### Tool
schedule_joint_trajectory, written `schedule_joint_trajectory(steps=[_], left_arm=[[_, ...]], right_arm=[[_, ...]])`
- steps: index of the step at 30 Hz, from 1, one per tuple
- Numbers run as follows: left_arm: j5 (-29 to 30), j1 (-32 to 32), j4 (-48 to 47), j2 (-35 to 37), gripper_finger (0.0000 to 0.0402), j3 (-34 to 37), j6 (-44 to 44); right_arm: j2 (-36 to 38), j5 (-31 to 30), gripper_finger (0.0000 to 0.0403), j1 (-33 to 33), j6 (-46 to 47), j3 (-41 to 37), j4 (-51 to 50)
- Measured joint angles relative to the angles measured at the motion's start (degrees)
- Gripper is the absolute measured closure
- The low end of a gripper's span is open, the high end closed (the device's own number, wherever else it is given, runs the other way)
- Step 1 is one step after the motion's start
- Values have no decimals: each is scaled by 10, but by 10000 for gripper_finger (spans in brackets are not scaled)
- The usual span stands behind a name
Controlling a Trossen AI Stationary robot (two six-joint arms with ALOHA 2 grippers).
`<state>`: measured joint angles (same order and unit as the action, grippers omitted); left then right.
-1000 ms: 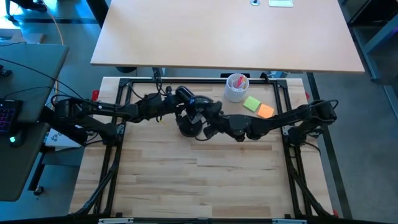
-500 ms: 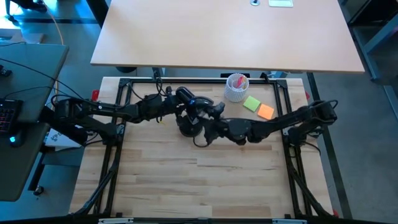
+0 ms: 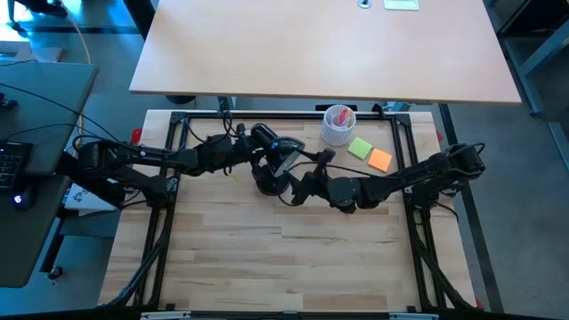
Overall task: Screw lightbulb
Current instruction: Remove the lightbulb from the lamp
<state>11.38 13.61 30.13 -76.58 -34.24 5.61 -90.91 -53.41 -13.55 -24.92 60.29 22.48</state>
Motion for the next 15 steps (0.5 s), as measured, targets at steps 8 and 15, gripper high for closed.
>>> schedule_joint_trajectory(steps=[8,15], left_arm=[[1,0,1,0,348,0,0],[6,0,0,0,348,0,-1]], right_arm=[[0,97,57,41,358,0,-43],[0,143,57,77,329,0,51]])
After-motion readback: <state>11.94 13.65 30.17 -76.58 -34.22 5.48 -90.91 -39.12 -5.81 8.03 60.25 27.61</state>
